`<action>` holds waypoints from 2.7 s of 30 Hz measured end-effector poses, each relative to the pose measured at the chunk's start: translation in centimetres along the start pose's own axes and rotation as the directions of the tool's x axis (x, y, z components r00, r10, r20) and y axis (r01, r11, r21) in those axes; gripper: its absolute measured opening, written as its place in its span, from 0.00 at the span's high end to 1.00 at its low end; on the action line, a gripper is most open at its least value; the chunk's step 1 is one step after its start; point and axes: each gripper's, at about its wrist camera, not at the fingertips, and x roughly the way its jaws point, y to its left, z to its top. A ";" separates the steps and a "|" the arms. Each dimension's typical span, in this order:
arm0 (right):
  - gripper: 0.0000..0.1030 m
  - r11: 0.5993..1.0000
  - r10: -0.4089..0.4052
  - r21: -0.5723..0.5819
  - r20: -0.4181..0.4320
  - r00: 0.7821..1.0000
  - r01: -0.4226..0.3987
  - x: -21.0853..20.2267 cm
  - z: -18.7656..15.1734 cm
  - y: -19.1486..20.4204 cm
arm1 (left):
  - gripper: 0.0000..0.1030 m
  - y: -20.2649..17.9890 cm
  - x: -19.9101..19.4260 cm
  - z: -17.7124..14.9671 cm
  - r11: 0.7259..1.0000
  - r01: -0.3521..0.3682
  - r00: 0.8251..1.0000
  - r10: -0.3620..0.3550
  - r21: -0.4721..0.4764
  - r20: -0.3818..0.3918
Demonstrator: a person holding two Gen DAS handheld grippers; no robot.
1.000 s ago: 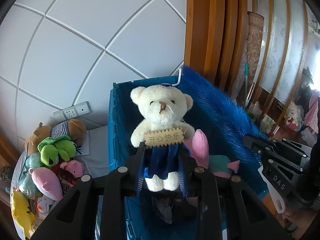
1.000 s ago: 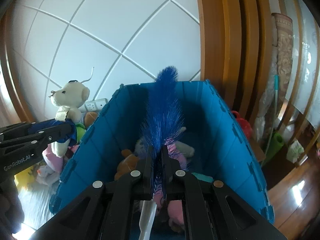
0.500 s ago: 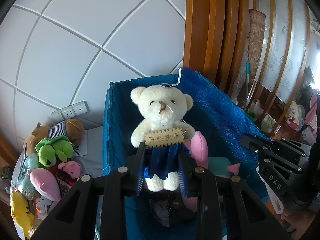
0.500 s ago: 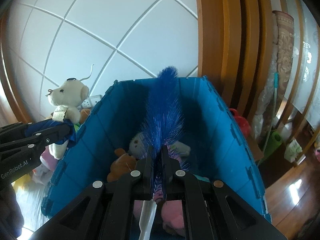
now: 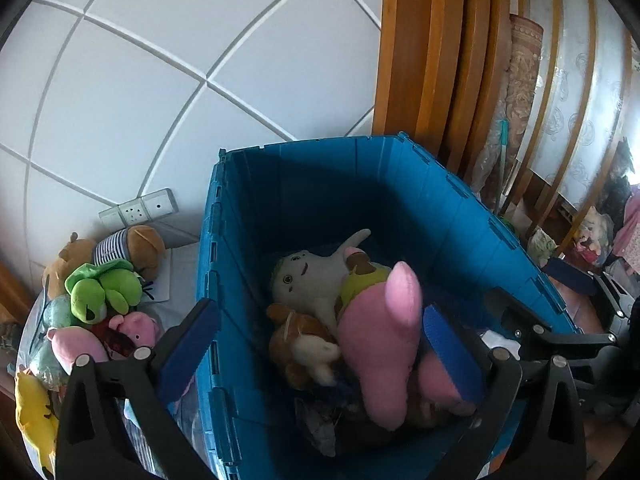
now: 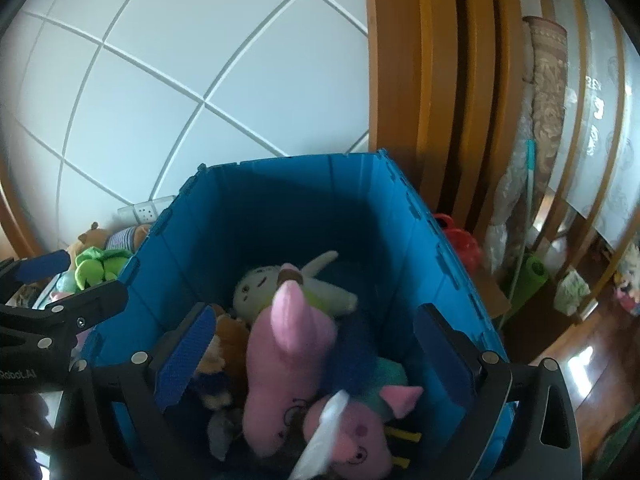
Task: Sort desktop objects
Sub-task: 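Open both grippers to drop the bear and duster into the crate, then move both grippers back toward the remaining plush pile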
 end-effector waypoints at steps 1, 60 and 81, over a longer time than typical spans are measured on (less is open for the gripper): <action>0.03 1.000 -0.001 0.004 -0.001 1.000 0.001 0.0 -0.1 -0.1 | 0.00 -0.1 0.0 0.0 1.000 0.002 1.000 -0.002 0.003 0.002; 0.02 0.924 0.254 -0.268 -0.102 0.962 -0.273 -1.1 -9.2 35.4 | 0.00 39.6 -5.6 -23.2 0.937 -0.261 0.951 0.209 -0.231 -0.229; 0.02 0.962 0.141 -0.163 -0.387 0.911 -0.218 20.8 -21.1 44.5 | 0.00 50.6 7.6 -31.0 0.946 -0.229 0.927 0.140 -0.230 -0.347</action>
